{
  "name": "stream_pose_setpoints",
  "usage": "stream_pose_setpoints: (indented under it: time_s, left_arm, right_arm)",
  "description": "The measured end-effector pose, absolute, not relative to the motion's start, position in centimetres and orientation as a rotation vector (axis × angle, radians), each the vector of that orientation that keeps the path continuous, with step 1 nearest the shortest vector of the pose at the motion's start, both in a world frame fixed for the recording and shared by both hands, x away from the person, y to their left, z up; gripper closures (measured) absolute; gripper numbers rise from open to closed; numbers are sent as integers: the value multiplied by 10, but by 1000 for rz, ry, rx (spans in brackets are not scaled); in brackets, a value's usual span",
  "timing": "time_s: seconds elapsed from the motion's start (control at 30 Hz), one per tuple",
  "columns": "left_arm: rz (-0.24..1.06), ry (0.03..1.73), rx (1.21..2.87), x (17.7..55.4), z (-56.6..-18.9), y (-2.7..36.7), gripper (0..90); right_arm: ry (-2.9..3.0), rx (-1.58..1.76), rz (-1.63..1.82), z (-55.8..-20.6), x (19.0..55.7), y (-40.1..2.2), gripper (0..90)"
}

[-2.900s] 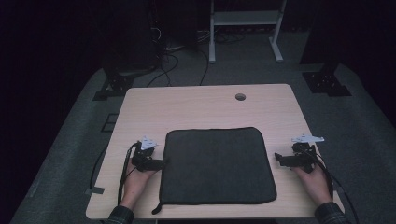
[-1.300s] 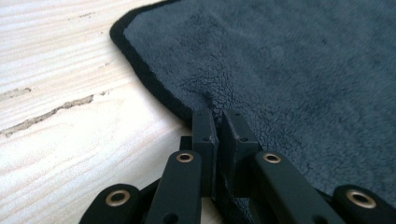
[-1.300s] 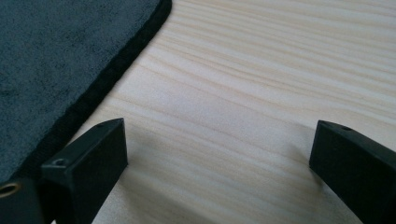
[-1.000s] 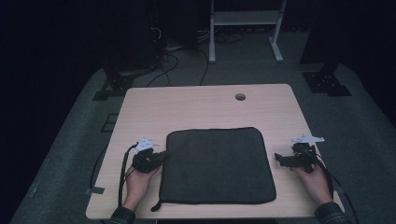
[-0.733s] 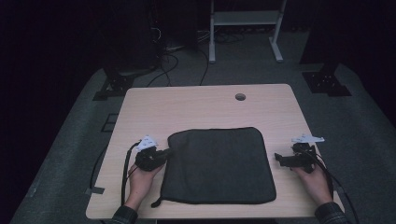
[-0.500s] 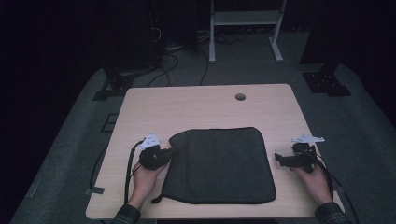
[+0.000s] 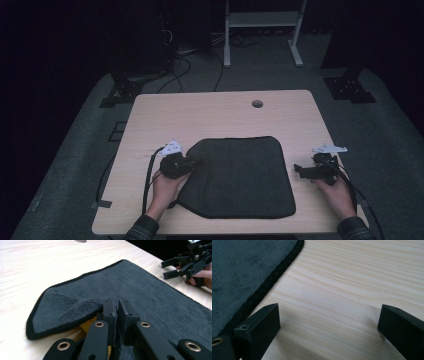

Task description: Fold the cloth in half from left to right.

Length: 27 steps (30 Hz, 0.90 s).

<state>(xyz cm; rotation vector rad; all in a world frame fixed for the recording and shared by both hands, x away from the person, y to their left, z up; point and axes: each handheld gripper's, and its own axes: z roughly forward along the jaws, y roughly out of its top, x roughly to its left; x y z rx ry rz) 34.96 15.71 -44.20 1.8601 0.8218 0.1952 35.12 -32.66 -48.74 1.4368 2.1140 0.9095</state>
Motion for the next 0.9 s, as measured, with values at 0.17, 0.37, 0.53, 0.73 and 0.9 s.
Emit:
stream_pose_setpoints:
  time_s: [0.17, 0.37, 0.53, 0.73, 0.9]
  left_arm:
    - [165, 794, 1859, 353, -440, 142, 842]
    - [134, 754, 1871, 358, -438, 120, 849]
    - [123, 721, 1885, 361, -436, 106, 848]
    - [96, 683, 1908, 365, -436, 88, 848]
    - [67, 664, 1911, 367, -437, 74, 849]
  right_arm:
    - [2114, 1437, 910, -487, 351, -327, 32]
    - [2114, 1437, 909, -487, 351, -327, 32]
    - [2114, 1437, 909, -487, 351, -327, 32]
    - [2117, 1434, 909, -487, 351, -327, 31]
    - [2120, 1430, 911, -487, 351, -326, 31]
